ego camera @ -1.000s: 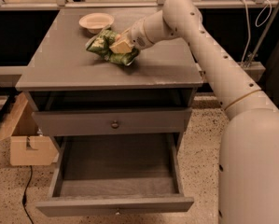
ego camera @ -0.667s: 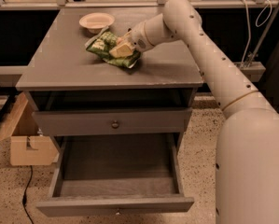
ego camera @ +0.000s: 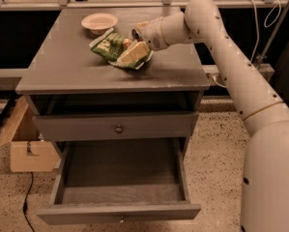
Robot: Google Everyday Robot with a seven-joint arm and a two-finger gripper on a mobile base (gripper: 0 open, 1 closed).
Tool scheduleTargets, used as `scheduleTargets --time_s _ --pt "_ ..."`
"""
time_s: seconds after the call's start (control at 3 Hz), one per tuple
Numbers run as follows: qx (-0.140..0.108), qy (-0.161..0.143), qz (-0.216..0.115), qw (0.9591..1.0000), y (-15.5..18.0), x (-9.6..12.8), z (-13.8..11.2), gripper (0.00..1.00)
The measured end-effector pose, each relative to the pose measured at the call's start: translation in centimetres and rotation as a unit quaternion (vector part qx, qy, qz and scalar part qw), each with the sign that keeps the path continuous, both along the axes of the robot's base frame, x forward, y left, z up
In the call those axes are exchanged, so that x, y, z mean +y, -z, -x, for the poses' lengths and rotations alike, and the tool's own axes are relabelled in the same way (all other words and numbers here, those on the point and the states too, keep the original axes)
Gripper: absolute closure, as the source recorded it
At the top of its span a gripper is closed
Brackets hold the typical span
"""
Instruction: Pick green jalapeno chip bag from middle drawer and place on counter
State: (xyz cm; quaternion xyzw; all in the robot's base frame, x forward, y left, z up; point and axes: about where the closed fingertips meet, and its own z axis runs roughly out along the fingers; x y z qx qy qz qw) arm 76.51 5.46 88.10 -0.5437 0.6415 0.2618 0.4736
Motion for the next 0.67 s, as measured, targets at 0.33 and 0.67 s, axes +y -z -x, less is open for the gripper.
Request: scheduleTargets --time_s 0.33,0.67 --pt "-0.029 -0.023 -0.027 0.9989 -2.7 -0.2 2.1 0.00" --pt "-0.052 -0.034 -0.044 0.9971 -4.7 -0.8 4.1 0.00"
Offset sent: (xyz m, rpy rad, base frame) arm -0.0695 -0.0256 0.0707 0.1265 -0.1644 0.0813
